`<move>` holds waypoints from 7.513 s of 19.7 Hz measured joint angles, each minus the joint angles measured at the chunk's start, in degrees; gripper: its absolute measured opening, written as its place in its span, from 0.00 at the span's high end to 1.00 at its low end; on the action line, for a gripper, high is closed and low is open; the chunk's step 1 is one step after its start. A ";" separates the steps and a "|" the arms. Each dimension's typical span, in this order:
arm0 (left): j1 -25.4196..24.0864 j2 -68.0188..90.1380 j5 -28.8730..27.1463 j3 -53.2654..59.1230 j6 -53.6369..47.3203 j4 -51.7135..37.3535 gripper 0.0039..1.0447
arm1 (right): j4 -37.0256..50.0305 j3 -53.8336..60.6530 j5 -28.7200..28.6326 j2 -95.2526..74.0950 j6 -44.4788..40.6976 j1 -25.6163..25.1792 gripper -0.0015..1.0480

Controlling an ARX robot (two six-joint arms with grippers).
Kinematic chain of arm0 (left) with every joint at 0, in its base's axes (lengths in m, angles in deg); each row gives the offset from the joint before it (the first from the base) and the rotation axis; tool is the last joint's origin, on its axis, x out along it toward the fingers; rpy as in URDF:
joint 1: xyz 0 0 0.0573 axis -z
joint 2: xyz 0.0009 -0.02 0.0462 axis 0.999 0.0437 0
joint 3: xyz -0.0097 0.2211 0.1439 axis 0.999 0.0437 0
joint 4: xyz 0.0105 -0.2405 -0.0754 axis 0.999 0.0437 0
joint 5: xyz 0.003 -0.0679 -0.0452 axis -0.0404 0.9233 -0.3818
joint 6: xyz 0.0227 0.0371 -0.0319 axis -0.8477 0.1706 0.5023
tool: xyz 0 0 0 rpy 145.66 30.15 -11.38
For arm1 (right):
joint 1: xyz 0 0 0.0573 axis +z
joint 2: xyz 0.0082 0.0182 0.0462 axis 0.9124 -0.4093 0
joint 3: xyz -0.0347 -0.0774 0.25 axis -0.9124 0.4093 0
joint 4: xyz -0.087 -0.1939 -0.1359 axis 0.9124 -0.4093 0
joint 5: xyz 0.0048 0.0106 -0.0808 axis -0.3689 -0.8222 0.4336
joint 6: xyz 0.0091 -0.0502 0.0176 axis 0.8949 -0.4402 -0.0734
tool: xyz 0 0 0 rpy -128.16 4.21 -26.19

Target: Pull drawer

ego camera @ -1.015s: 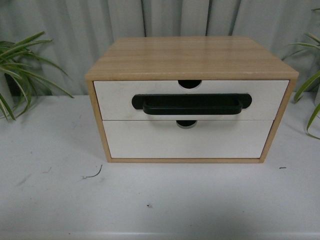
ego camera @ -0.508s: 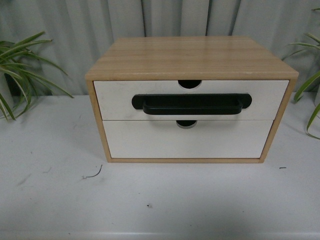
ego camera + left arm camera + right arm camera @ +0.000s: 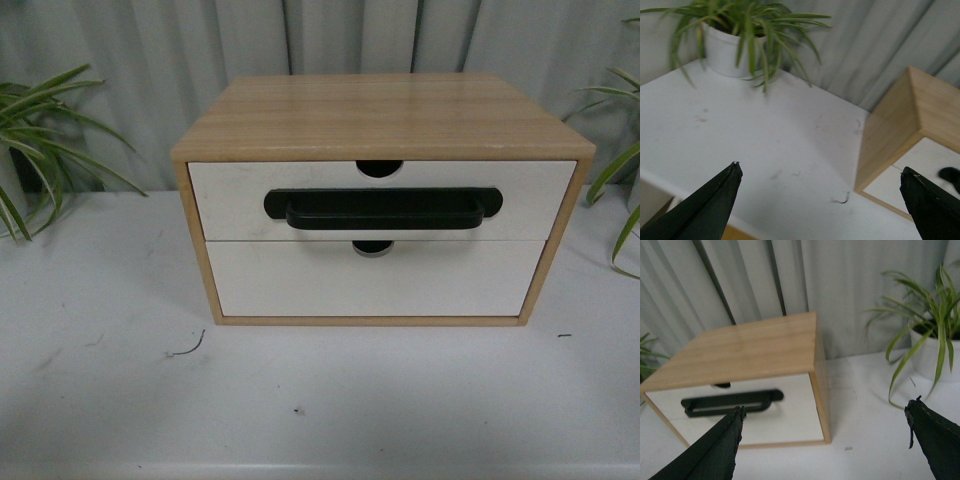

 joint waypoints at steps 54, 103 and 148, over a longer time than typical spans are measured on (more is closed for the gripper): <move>26.32 87.73 21.27 -61.88 -59.60 11.96 0.06 | -11.65 -40.17 -22.14 -72.32 -100.80 7.21 0.06; -8.20 49.18 27.89 -28.89 -10.32 -10.05 0.06 | -11.93 -35.52 -16.72 -48.74 -34.23 -7.39 0.06; -6.34 -17.05 19.34 15.32 -21.68 -12.17 0.99 | -6.16 14.21 0.28 22.69 -10.54 -5.64 0.98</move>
